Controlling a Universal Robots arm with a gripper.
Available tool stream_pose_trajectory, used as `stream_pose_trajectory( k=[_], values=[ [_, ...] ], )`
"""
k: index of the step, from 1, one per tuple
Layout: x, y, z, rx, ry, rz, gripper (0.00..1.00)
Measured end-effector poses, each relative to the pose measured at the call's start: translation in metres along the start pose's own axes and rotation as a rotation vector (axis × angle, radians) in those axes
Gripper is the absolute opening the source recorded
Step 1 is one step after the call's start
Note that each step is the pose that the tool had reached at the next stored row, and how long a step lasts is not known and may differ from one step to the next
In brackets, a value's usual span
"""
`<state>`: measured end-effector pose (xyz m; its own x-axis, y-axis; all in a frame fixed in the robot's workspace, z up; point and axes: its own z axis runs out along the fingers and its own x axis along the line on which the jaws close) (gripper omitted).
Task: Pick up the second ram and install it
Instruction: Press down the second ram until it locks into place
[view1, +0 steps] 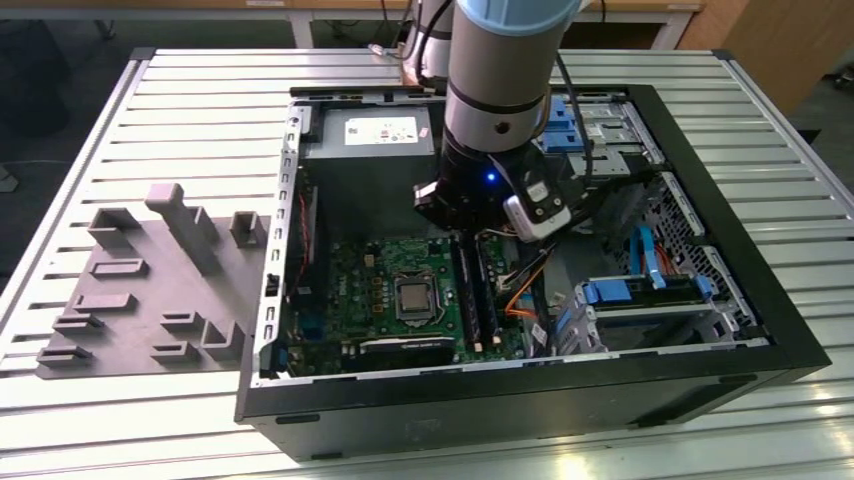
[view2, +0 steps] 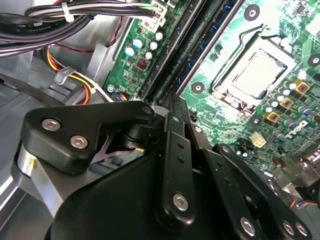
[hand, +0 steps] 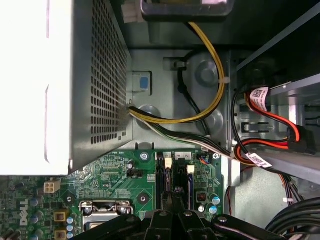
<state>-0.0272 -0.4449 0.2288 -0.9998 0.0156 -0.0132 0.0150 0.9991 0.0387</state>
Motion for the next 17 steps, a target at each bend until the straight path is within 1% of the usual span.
stream_pose_trajectory(
  k=[7,12,17],
  values=[
    [0.0002,0.0015,0.0017,-0.0045,0.0001,0.0,0.11],
    [0.0002,0.0025,0.0023,-0.005,0.0,0.0,0.11],
    [0.0002,0.0024,0.0055,-0.0048,0.0001,0.0,0.11]
  ],
)
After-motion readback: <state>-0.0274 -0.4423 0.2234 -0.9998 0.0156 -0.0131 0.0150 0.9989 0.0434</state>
